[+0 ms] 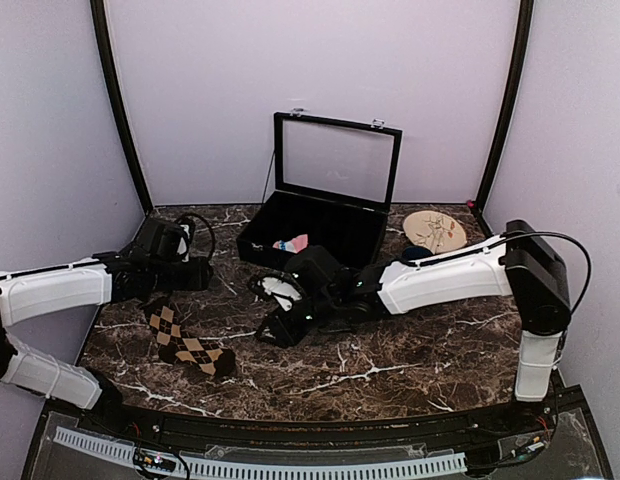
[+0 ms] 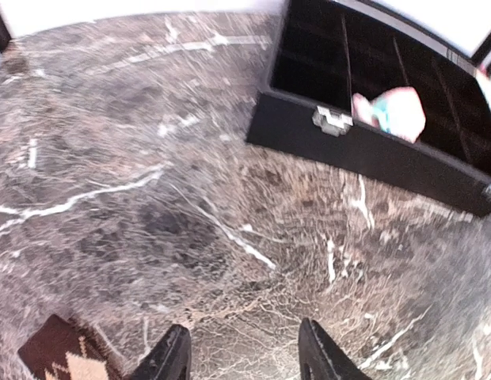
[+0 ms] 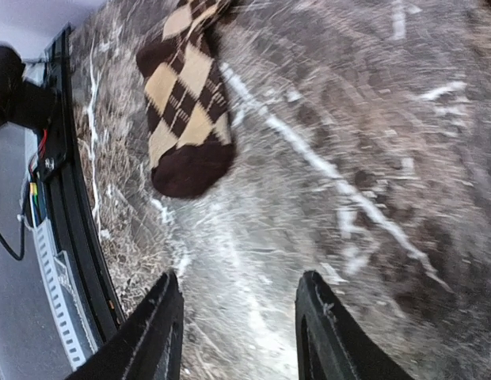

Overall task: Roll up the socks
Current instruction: Move the sock to the center of the board.

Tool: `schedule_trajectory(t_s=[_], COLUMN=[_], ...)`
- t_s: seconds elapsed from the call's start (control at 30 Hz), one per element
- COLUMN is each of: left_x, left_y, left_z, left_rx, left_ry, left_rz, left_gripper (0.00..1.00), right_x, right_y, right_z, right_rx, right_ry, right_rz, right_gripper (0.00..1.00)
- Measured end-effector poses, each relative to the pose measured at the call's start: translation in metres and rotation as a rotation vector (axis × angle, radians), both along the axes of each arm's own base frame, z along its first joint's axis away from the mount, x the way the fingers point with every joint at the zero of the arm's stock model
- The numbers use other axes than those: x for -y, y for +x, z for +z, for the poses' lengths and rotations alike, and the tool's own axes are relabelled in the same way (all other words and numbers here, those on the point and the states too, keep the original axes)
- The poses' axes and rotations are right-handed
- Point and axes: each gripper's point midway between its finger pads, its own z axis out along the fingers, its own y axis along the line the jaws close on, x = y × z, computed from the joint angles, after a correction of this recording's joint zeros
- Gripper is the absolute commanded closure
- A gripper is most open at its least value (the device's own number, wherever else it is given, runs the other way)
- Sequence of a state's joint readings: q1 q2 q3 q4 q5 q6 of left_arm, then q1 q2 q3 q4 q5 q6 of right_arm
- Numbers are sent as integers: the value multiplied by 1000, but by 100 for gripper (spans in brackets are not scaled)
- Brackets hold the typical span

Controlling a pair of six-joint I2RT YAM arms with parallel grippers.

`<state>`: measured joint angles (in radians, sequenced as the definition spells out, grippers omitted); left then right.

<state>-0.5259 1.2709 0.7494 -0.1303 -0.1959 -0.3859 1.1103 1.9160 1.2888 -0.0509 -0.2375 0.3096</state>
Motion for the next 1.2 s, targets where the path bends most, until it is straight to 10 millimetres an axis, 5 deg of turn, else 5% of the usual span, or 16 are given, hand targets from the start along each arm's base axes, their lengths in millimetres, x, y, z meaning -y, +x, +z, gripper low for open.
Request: schedule_trajectory(t_s=[0.2, 0.43, 0.9, 1.2], left_x=[-19, -32, -51, -55], left_y=[-11, -22, -37, -36], left_z=[21, 21, 24, 28], left_rx=[100, 127, 185, 200], left_ry=[-79, -105, -149, -153], left_rz=[100, 158, 227, 255], left_gripper=[51, 51, 50, 50], right_x=[-47, -87, -108, -108], right_y=[-31, -41, -30, -23], right_z=[-17, -35, -75, -83], right_rx=[27, 50, 72, 97], right_ry=[-48, -90, -190, -220], right_rz=[95, 138, 122, 110], right_gripper=[55, 55, 61, 92])
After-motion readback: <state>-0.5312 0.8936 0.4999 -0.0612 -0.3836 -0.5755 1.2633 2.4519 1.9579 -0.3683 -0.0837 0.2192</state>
